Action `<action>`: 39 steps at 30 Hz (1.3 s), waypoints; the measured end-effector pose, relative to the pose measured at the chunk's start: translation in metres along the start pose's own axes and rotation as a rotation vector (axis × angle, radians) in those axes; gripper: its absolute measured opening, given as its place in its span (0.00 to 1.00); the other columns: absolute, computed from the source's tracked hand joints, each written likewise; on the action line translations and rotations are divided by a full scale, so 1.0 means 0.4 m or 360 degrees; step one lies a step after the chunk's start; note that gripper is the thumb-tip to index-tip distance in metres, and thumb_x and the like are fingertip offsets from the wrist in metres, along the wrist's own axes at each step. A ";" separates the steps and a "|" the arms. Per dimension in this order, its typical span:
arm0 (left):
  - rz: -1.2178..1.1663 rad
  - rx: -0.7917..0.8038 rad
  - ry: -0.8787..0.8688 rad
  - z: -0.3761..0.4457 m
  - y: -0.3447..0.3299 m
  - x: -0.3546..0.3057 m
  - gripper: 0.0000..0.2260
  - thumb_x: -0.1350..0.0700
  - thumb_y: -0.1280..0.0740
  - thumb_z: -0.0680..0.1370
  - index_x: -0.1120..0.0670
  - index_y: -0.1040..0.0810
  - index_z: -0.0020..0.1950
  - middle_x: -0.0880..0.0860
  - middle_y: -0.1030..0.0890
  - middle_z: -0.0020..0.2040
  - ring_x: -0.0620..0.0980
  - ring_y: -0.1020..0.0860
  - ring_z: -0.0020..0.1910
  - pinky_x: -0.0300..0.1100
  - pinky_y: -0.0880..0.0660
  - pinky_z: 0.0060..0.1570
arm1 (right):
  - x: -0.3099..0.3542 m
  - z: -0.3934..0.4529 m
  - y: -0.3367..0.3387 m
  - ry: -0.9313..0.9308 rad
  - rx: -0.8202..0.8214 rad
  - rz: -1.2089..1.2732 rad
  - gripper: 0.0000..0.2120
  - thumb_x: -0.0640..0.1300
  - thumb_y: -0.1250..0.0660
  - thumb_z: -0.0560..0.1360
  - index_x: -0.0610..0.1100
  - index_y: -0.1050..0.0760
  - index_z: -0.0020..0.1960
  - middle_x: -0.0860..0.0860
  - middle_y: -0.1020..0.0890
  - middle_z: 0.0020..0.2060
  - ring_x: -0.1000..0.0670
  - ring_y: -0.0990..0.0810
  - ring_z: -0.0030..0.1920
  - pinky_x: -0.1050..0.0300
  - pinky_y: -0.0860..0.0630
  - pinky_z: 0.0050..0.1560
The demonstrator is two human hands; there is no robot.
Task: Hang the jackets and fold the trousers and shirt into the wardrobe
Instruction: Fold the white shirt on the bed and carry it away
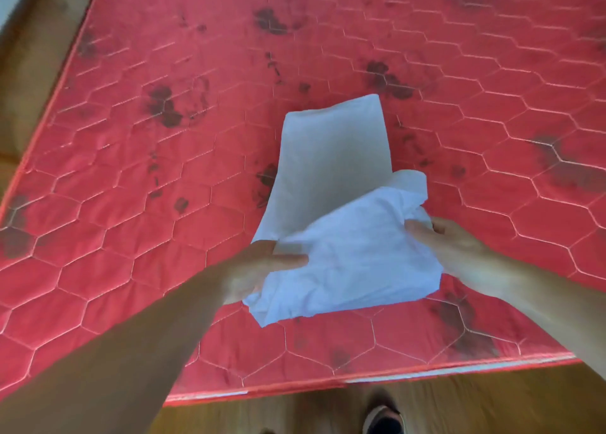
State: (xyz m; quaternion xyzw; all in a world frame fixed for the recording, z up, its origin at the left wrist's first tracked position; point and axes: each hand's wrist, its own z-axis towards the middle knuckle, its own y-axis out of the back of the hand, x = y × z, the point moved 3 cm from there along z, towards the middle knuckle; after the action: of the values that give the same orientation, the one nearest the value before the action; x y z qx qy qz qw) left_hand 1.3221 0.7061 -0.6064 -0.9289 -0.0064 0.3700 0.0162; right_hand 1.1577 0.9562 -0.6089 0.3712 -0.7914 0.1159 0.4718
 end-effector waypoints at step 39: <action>0.0075 -0.0902 -0.0172 0.629 0.336 -0.368 0.11 0.55 0.31 0.78 0.52 0.23 0.59 0.48 0.18 0.49 0.47 0.19 0.46 0.38 0.24 0.41 | 0.182 0.737 0.142 -0.0275 -0.0526 -0.0077 0.22 0.56 0.29 0.72 0.36 0.20 0.50 0.45 0.16 0.44 0.43 0.16 0.46 0.45 0.20 0.52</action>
State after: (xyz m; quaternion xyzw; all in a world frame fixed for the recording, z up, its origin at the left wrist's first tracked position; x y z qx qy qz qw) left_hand 1.0422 0.5748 -0.6923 -0.8752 -0.0888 0.4026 -0.2529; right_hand 0.9029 0.8037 -0.6947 0.3162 -0.8279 -0.0594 0.4593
